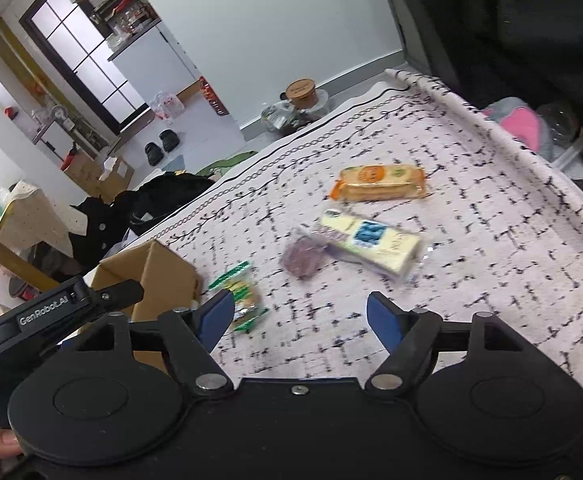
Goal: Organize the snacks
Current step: 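Move both tools back to the snacks and open them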
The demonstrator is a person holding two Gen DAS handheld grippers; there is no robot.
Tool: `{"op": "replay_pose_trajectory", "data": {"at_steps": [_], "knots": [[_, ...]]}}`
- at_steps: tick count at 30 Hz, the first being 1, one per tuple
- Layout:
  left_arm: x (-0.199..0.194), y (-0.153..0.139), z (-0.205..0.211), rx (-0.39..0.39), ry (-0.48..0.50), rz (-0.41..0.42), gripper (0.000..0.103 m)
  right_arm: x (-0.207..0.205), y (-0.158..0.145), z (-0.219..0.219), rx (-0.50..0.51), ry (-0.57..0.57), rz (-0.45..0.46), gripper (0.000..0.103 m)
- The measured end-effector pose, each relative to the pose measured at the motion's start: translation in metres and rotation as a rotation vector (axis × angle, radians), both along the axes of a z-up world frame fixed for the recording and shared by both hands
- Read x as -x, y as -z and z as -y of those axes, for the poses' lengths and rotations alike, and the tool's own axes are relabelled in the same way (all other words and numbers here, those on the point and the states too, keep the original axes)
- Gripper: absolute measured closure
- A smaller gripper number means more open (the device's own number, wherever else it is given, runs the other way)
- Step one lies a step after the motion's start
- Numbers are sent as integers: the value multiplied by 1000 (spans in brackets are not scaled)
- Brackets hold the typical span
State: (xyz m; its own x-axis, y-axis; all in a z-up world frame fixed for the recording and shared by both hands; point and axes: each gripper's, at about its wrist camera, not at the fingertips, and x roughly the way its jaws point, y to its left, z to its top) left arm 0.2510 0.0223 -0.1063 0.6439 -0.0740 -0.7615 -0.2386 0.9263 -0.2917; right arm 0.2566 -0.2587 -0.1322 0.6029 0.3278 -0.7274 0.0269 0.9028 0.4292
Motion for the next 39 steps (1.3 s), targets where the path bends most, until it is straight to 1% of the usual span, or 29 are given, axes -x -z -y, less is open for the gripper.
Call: {"op": "replay_pose_trajectory", "data": {"at_steps": [8, 12, 19, 25, 32, 36, 39], "knots": [[-3, 3, 20, -6, 49, -9, 14, -3, 8, 27, 14, 14, 3, 28], [-5, 8, 30, -9, 74, -21, 14, -6, 16, 34, -23, 15, -6, 28], [-13, 21, 47, -29, 93, -62, 14, -14, 32, 34, -51, 9, -26, 28], [-24, 32, 55, -38, 94, -87, 14, -29, 46, 36, -62, 32, -44, 28], [-40, 47, 58, -51, 73, -112, 15, -46, 56, 35, -59, 33, -14, 28], [-49, 56, 59, -60, 60, -123, 17, -58, 63, 37, -68, 37, -19, 29], [-57, 61, 60, -74, 46, -128, 17, -67, 67, 37, -56, 43, 3, 29]]}}
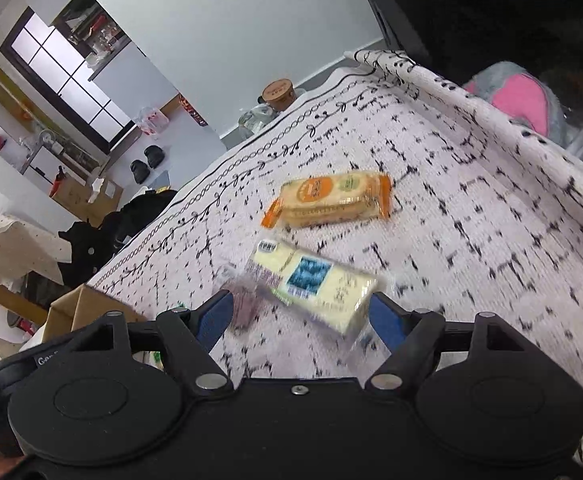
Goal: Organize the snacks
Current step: 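Move both tools back to the snacks and open them, then grasp green cookie packet with left tool while right tool grasps yellow blueberry cake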
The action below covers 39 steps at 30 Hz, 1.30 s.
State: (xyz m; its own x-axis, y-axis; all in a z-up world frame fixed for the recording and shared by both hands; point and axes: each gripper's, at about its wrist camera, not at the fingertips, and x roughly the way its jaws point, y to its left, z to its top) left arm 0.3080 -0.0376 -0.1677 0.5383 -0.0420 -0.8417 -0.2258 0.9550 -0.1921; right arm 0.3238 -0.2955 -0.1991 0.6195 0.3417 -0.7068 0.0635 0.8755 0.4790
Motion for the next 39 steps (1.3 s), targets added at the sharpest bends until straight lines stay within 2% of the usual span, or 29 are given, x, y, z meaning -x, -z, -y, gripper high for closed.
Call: {"op": "replay_pose_trajectory", "data": {"at_steps": [6, 13, 16, 18, 21, 23, 25, 26, 27, 28, 30, 35, 39], "knots": [[-16, 11, 4, -32, -4, -12, 20, -19, 8, 0, -18, -4, 16, 29], [-27, 32, 4, -34, -16, -72, 23, -28, 16, -4, -5, -13, 10, 29], [-30, 37, 4, -39, -14, -89, 24, -29, 23, -8, 13, -35, -28, 29], [-31, 41, 5, -50, -9, -102, 27, -29, 27, -12, 35, -66, -58, 29], [-32, 48, 4, -57, -15, -138, 36, -25, 31, -23, 81, -121, -87, 31], [-31, 50, 2, -65, -20, -149, 45, -20, 31, -29, 127, -151, -89, 34], [-31, 50, 2, -71, -18, -147, 53, -17, 30, -34, 170, -169, -93, 42], [-31, 50, 2, -68, -16, -149, 53, -16, 29, -35, 181, -170, -96, 46], [-30, 49, 2, -66, -12, -150, 54, -15, 29, -35, 189, -168, -99, 55], [-30, 49, 3, -69, -6, -152, 56, -13, 28, -34, 184, -169, -104, 61], [-28, 48, 4, -69, 7, -152, 56, -10, 27, -32, 161, -170, -114, 67], [-21, 37, 3, -67, 15, -121, 56, -1, 19, -26, 104, -144, -130, 72], [-14, 24, 0, -44, 16, -93, 56, 9, 6, -24, 89, -110, -107, 73]]}}
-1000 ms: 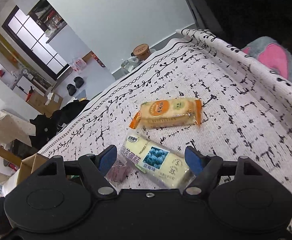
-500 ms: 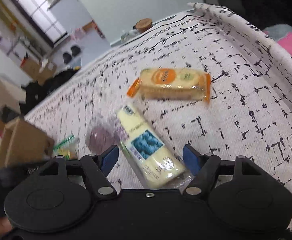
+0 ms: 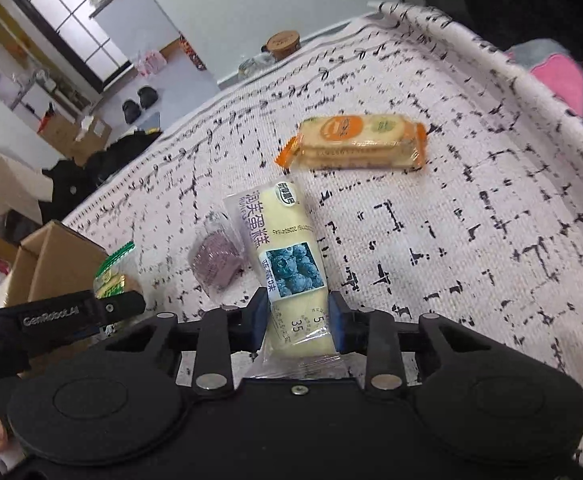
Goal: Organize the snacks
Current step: 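Grasp green cookie packet with left tool while right tool grasps yellow blueberry cake, then lower cookie packet and blueberry cake into the box and open both tools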
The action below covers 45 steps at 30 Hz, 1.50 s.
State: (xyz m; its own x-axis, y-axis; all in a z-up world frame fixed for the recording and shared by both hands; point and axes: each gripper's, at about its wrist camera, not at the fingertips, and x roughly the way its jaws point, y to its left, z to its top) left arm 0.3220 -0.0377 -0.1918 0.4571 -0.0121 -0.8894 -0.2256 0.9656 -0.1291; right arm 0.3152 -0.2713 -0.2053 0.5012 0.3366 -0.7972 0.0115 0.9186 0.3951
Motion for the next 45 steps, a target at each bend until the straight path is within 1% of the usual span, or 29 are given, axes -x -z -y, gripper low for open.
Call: {"op": "replay_pose_trajectory", "data": {"at_steps": [7, 12, 15, 18, 24, 35, 45], "knots": [[18, -30, -7, 33, 8, 75, 56, 14, -21, -4, -33, 29, 30, 74], [34, -49, -16, 61, 6, 114, 56, 25, -41, -21, -71, 29, 65, 74], [40, -57, -24, 87, -11, 123, 56, 28, -51, -32, -85, 28, 80, 74], [44, -62, -30, 81, -22, 145, 56, 28, -60, -42, -98, 28, 93, 74], [53, -75, -52, 96, -59, 183, 56, 31, -73, -63, -121, 10, 112, 74], [66, -88, -100, 118, -145, 227, 56, 29, -84, -105, -133, -31, 133, 74], [71, -91, -147, 150, -253, 243, 56, 24, -82, -148, -137, -73, 127, 74]]}}
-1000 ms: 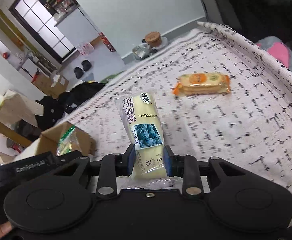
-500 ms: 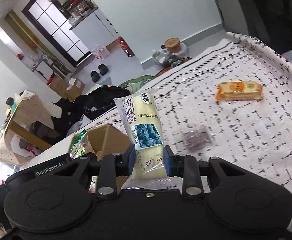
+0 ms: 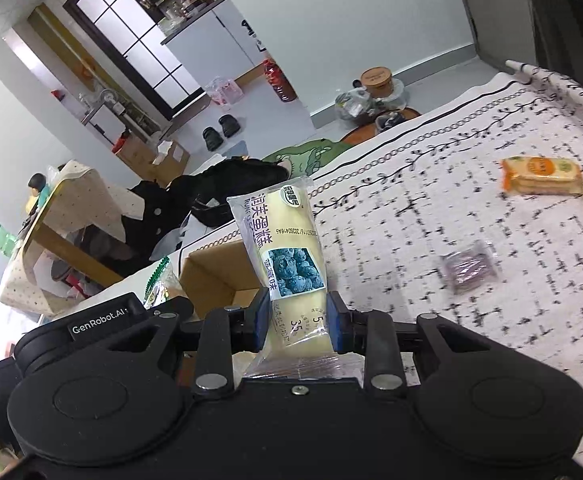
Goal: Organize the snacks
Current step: 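Lower cookie packet and blueberry cake into the box and open both tools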
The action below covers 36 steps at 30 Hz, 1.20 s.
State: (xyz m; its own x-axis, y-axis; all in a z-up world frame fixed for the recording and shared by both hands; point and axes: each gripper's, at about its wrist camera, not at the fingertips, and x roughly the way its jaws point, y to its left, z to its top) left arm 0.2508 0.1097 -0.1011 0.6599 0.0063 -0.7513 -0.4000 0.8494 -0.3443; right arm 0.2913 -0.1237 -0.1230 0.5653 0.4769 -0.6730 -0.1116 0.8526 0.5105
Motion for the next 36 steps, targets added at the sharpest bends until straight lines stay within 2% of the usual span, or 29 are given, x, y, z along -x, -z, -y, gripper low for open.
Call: {"op": "replay_pose_trajectory", "data": {"at_steps": [12, 17, 18, 20, 21, 22, 28, 31, 36], "knots": [[-3, 11, -29, 49, -59, -21, 56, -9, 7, -41, 2, -27, -29, 74], [-7, 18, -35, 66, -67, -45, 48, -12, 5, -51, -13, -50, -4, 73], [-7, 19, -35, 67, -68, -49, 47, -12, 3, -53, -10, -60, 12, 70], [-8, 20, -35, 56, -73, -54, 41, -13, 1, -52, 0, -66, 15, 58], [-8, 21, -36, 55, -75, -55, 39, -13, 0, -50, -2, -64, 20, 48], [-8, 22, -36, 57, -76, -58, 37, -12, 0, -47, 0, -58, 26, 45], [-9, 23, -33, 60, -66, -80, 33, -8, 0, -27, 28, -34, 23, 35], [-9, 22, -27, 47, -64, -74, 27, -3, -2, -18, 43, -28, 33, 29], [-11, 20, -17, 46, -41, -70, 25, 2, -4, 2, 66, -11, 44, 26]]}}
